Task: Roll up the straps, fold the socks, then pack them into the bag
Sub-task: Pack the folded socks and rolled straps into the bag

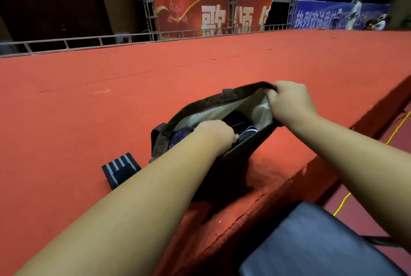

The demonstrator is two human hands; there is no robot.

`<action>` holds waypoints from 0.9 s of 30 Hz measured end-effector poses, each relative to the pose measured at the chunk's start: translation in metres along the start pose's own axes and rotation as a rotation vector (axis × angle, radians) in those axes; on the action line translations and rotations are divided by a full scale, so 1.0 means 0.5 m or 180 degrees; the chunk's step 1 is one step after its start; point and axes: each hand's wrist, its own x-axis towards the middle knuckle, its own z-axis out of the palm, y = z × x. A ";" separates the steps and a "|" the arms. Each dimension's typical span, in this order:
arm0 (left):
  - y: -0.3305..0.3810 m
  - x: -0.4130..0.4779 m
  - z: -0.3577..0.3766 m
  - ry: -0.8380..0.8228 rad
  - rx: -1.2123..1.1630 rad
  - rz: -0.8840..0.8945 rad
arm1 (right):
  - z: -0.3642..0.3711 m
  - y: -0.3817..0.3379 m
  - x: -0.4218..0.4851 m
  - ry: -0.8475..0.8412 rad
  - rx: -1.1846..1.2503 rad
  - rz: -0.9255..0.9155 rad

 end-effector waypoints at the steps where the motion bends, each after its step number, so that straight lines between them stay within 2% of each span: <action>1: 0.002 -0.003 -0.007 -0.0069 0.0110 -0.0034 | 0.000 -0.006 -0.004 0.0056 0.0070 -0.0012; 4: -0.004 -0.017 -0.007 -0.0172 0.0111 0.0019 | 0.003 -0.011 -0.010 -0.0363 0.0016 0.0170; 6: -0.013 -0.025 0.006 0.0018 0.0066 0.0135 | -0.006 -0.002 -0.010 -0.0631 -0.0093 0.0251; 9: -0.019 -0.033 0.027 0.0478 -0.0457 0.0171 | -0.013 0.006 -0.019 -0.0875 -0.0188 0.0248; 11: -0.014 -0.035 0.023 0.0536 -0.0554 0.0220 | -0.002 0.013 -0.035 -0.1024 -0.0252 0.0205; 13: -0.006 -0.025 0.015 0.0391 -0.0481 0.0235 | 0.009 0.017 -0.051 -0.0960 -0.0200 0.0172; 18: 0.028 -0.018 -0.014 -0.0143 -0.0100 0.0210 | -0.018 0.005 -0.039 -0.0189 0.0262 0.0239; 21: 0.039 -0.017 -0.031 -0.0393 -0.0042 0.0175 | -0.028 -0.010 -0.038 -0.0148 0.0284 0.0197; 24: 0.031 -0.027 -0.032 -0.0169 -0.0110 0.0224 | -0.033 -0.017 -0.049 -0.0573 0.0304 0.0387; 27: 0.015 -0.073 -0.014 0.0318 -0.0723 0.0079 | -0.044 -0.023 -0.064 -0.0828 0.0247 0.0409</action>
